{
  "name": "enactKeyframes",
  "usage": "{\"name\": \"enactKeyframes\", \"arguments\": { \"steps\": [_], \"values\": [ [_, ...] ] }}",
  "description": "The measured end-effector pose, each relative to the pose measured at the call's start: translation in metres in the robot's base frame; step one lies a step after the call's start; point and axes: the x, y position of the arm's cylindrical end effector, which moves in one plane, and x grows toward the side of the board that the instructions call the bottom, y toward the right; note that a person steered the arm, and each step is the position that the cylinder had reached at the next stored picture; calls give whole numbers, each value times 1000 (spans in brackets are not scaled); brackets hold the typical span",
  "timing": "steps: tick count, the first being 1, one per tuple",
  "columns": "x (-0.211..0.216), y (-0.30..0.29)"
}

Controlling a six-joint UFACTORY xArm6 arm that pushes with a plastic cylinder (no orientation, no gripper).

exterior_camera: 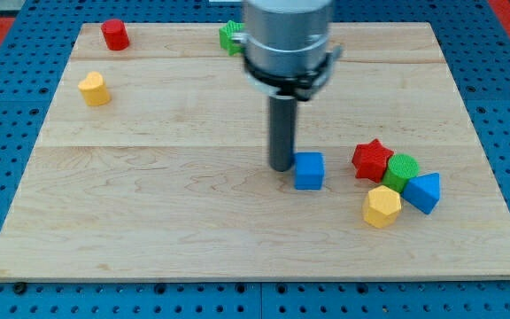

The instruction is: Move the heart into the red star

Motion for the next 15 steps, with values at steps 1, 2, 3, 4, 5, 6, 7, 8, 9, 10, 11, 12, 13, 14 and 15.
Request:
{"name": "enactKeyframes", "arguments": {
  "steps": [1, 2, 3, 4, 5, 6, 7, 8, 9, 10, 11, 12, 13, 14, 15],
  "values": [
    [0, 38],
    [-9, 18],
    [-17, -87],
    [-19, -208],
    [-50, -285],
    [-82, -301],
    [-121, -301],
    [-144, -300],
    [-167, -298],
    [-178, -260],
    [-178, -184],
    [-178, -123],
    [-178, -57],
    [-165, -16],
    [-130, -3]
  ]
}}
